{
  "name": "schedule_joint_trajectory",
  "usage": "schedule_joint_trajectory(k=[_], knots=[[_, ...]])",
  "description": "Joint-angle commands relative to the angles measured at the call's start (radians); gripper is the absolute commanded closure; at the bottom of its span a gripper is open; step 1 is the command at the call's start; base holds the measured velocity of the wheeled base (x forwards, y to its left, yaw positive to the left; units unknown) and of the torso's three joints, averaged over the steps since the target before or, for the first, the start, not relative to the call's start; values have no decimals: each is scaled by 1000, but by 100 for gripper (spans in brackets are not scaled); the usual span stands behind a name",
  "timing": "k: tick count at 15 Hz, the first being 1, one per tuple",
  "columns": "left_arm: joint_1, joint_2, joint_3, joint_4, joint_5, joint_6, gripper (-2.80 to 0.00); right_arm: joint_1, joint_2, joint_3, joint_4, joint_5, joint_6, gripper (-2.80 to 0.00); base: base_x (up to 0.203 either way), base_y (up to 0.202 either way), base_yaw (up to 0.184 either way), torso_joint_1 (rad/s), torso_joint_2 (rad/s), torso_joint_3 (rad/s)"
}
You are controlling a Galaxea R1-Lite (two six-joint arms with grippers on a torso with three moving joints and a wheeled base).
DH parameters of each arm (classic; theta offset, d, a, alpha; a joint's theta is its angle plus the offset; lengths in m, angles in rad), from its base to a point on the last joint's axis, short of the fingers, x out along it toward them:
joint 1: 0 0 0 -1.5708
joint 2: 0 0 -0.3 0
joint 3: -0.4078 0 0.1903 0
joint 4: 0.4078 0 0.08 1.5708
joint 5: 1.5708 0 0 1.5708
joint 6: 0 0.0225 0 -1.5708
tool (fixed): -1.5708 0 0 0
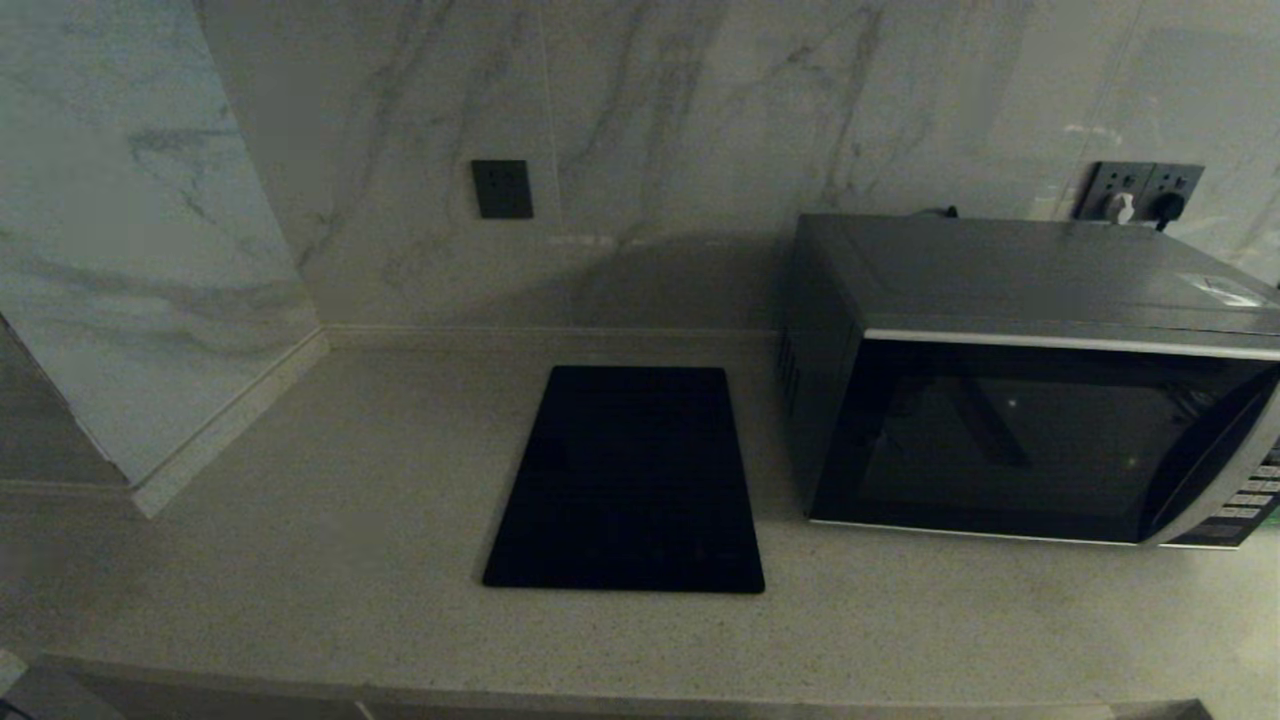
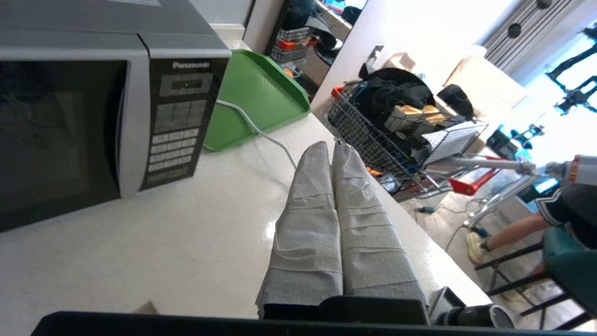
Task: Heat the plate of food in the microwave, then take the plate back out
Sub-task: Open the microwave oven
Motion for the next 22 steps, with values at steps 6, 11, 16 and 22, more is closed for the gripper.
schedule_joint_trajectory(k=[6, 11, 16, 22], knots=[[0, 2, 0, 0, 0, -1, 0, -47, -24, 54, 29, 107, 19, 0, 0, 0, 0, 0, 0, 0], [0, 2, 0, 0, 0, -1, 0, -72, 5, 102, 75, 109, 117, -280, 0, 0, 0, 0, 0, 0], [0, 1, 0, 0, 0, -1, 0, -78, 136, 92, 89, 108, 184, -280, 0, 0, 0, 0, 0, 0], [0, 2, 0, 0, 0, -1, 0, -75, 334, 31, 85, 107, 586, -280, 0, 0, 0, 0, 0, 0]])
